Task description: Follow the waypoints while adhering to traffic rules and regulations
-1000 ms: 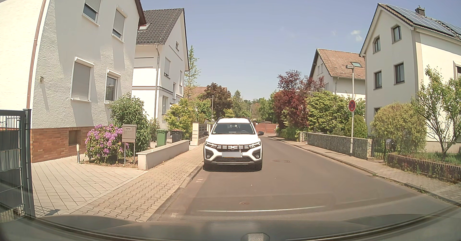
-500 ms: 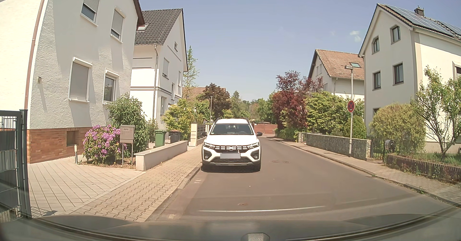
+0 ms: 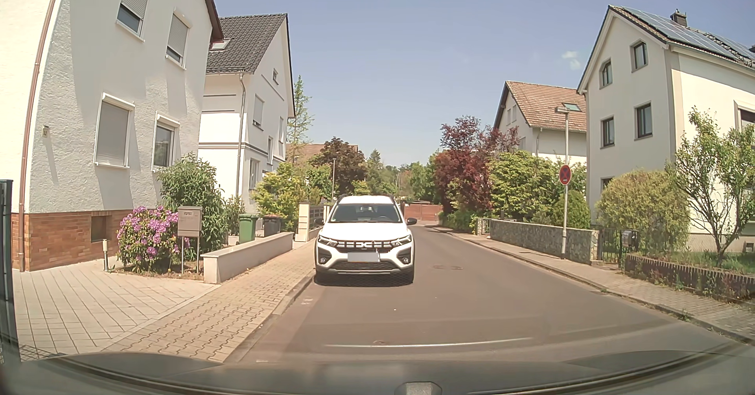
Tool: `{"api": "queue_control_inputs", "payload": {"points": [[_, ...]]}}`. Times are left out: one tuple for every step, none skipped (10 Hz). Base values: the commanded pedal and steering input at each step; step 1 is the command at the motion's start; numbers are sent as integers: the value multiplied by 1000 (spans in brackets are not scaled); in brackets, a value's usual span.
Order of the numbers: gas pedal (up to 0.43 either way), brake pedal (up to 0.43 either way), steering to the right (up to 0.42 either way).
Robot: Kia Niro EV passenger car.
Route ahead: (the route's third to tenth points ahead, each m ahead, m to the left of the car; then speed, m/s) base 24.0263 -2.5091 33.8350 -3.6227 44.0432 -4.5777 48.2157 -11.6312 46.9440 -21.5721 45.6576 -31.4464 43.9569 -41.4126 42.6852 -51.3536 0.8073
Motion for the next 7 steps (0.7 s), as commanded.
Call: {"api": "queue_control_inputs", "payload": {"points": [[150, 0, 447], [150, 0, 447], [150, 0, 447], [150, 0, 446], [150, 0, 443], [150, 0, 439], [150, 0, 435]]}}
